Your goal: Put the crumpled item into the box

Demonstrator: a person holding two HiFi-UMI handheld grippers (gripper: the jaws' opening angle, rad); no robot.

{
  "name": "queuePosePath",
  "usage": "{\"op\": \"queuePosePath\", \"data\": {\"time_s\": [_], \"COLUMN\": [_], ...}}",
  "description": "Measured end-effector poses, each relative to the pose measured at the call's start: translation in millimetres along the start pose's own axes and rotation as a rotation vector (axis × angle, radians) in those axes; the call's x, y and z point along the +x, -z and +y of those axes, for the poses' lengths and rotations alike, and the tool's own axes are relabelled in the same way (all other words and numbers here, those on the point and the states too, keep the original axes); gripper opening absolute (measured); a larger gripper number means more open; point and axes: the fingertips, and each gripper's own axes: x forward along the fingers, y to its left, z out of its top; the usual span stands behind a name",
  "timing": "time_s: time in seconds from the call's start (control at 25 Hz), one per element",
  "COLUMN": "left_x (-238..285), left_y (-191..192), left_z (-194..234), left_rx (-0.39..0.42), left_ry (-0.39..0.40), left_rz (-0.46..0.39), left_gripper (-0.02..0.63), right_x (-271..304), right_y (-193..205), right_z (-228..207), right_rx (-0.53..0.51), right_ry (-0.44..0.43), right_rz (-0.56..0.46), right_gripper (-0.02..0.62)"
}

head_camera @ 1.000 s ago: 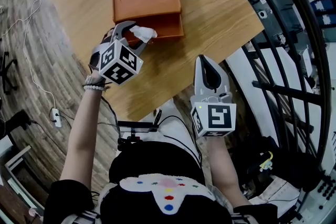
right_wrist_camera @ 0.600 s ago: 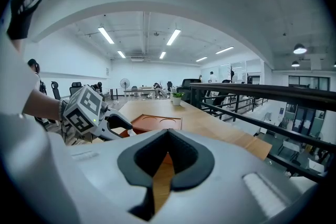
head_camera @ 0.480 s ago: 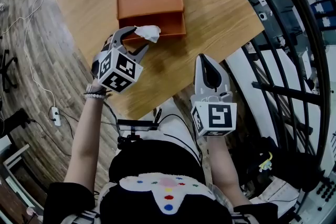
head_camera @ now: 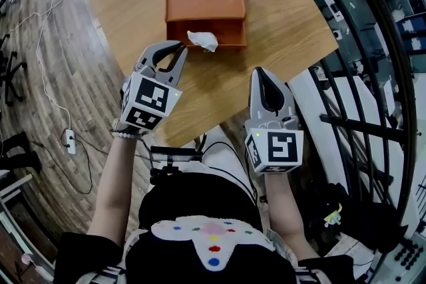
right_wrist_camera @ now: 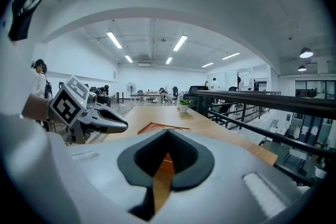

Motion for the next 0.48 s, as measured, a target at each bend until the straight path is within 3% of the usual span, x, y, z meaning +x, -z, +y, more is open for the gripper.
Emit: {"op": "queuePosePath", "data": {"time_s": [0.24,0.48], "left_x": [-47,-94], "left_y": [-28,-43], "left_z": [3,1], "left_rx": [-0.074,-0.107], "left_ry": [-0.044,-0.079], "left_rz": [-0.125,-0.199], "left_gripper": [0.009,0.009], "right_x": [-3,-7], "right_y": [-18,-35], "right_z": [21,43], "right_rx": [-0.022,-0.039], "right_ry": [-0.048,-0.095], "right_rz": [-0.033,-0.058], "right_gripper": [0.009,0.009]}}
